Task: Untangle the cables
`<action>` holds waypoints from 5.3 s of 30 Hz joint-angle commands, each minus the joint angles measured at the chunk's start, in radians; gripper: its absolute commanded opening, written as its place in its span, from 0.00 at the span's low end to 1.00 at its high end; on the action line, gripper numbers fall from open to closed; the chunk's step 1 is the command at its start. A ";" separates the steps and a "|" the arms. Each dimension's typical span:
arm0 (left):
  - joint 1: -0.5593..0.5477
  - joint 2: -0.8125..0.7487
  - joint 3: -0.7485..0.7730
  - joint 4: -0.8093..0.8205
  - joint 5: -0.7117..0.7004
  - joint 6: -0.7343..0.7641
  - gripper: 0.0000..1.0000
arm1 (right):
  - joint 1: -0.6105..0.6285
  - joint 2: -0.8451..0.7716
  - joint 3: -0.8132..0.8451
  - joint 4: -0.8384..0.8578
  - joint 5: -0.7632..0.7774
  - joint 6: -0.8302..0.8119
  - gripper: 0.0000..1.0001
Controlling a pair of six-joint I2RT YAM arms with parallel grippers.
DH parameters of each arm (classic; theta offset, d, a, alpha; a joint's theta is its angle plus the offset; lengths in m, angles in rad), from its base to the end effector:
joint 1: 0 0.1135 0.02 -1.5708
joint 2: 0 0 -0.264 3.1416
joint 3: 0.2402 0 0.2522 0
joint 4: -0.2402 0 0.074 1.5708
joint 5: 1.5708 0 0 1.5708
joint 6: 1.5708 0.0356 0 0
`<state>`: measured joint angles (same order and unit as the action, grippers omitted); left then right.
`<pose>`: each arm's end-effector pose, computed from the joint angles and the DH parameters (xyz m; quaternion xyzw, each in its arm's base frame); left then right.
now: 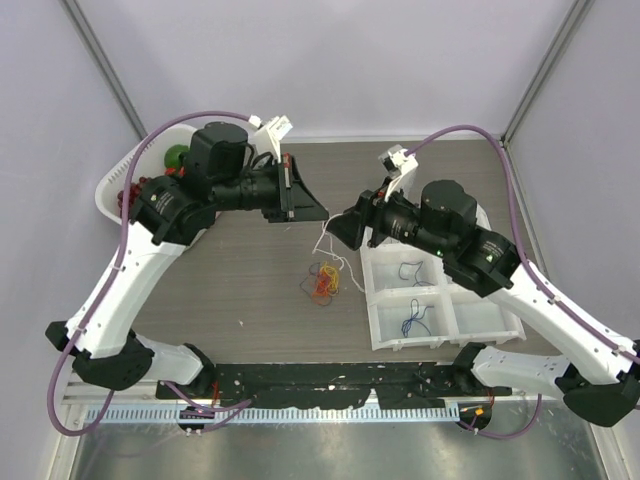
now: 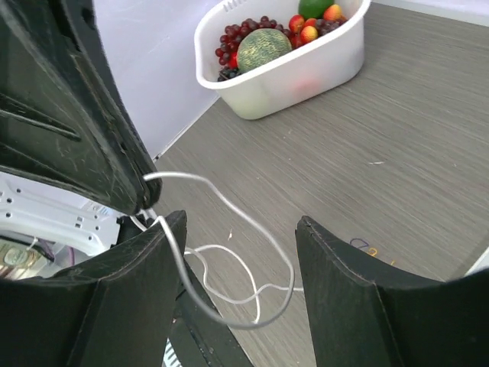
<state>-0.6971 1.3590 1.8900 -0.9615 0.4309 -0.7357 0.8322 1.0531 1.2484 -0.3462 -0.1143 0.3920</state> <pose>0.1760 -0.1668 0.5030 0.0995 0.8244 -0.4820 0.2795 0.1492 0.1699 0.4329 -0.2016 0.7308 0.4094 0.5077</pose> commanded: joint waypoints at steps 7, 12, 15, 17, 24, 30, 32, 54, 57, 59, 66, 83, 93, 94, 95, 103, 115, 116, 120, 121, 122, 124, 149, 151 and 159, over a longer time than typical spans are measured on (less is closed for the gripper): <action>0.002 -0.055 0.030 0.000 0.046 -0.004 0.00 | 0.004 0.047 0.207 -0.288 0.217 -0.160 0.65; 0.004 -0.032 0.099 -0.112 -0.101 0.056 0.00 | 0.004 0.059 0.286 -0.477 0.358 -0.229 0.65; 0.002 0.005 0.130 -0.177 -0.123 0.087 0.00 | 0.004 0.048 0.307 -0.494 0.343 -0.223 0.65; 0.004 0.009 0.135 -0.189 -0.118 0.094 0.00 | 0.004 0.054 0.344 -0.484 0.320 -0.222 0.65; 0.004 0.005 0.139 -0.184 -0.122 0.090 0.00 | 0.004 0.110 0.388 -0.400 0.096 -0.242 0.65; 0.004 -0.027 0.133 -0.177 -0.198 0.065 0.00 | 0.005 0.053 0.313 -0.463 0.190 -0.246 0.65; 0.004 -0.023 0.104 -0.169 -0.149 0.059 0.00 | 0.004 0.012 0.272 -0.359 0.136 -0.220 0.66; 0.004 -0.001 0.038 0.015 0.101 -0.077 0.00 | 0.007 0.059 0.042 0.099 -0.357 -0.058 0.64; 0.005 0.005 0.044 0.009 0.100 -0.067 0.00 | 0.005 0.028 0.060 0.001 -0.188 -0.091 0.64; 0.007 0.011 0.050 -0.002 0.103 -0.059 0.00 | 0.005 0.010 0.089 -0.083 -0.054 -0.122 0.64; 0.007 0.037 0.072 -0.046 0.144 -0.030 0.00 | 0.005 -0.015 0.172 -0.241 0.025 -0.192 0.64; 0.007 0.065 0.064 -0.023 0.235 -0.047 0.00 | 0.005 0.010 0.158 -0.042 -0.282 -0.168 0.66; 0.007 0.061 0.057 0.030 0.252 -0.094 0.00 | 0.005 0.035 0.128 -0.042 -0.214 -0.131 0.47; 0.007 0.063 0.058 0.033 0.246 -0.099 0.00 | 0.007 0.028 0.122 -0.034 -0.208 -0.121 0.36; 0.007 0.068 0.063 0.032 0.233 -0.099 0.00 | 0.007 0.015 0.106 -0.030 -0.182 -0.111 0.31; 0.013 0.026 0.058 0.069 0.051 -0.108 0.45 | 0.005 -0.119 -0.078 0.050 0.007 0.004 0.01; 0.062 -0.075 -0.028 0.067 -0.121 -0.085 0.80 | 0.004 -0.392 -0.081 -0.448 0.952 0.209 0.01; 0.062 -0.080 -0.035 0.066 -0.121 -0.085 0.80 | 0.005 -0.425 -0.069 -0.489 0.997 0.285 0.01; 0.062 -0.095 -0.077 0.078 -0.119 -0.094 0.80 | 0.005 -0.488 -0.014 -0.770 1.171 0.489 0.01; 0.064 -0.098 -0.086 0.089 -0.118 -0.099 0.80 | 0.007 -0.492 0.005 -0.813 1.218 0.561 0.01; 0.064 -0.098 -0.097 0.098 -0.110 -0.103 0.80 | 0.005 -0.487 0.011 -0.906 1.245 0.605 0.01; 0.064 -0.098 -0.103 0.112 -0.101 -0.111 0.80 | 0.007 -0.461 0.042 -1.069 1.321 0.759 0.01; 0.065 -0.127 -0.124 0.106 -0.080 -0.146 0.80 | -0.376 0.007 0.316 -0.410 1.149 -0.039 0.01; 0.067 -0.135 -0.129 0.098 -0.086 -0.146 0.80 | -0.438 0.012 0.342 -0.450 1.131 -0.021 0.01; 0.067 -0.150 -0.170 0.112 -0.084 -0.151 0.81 | -0.462 -0.093 0.269 -0.669 1.222 0.112 0.01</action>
<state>-0.6346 1.2217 1.7344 -0.8944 0.3328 -0.8833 0.3756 1.0420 1.5295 -0.8932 1.0698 0.4229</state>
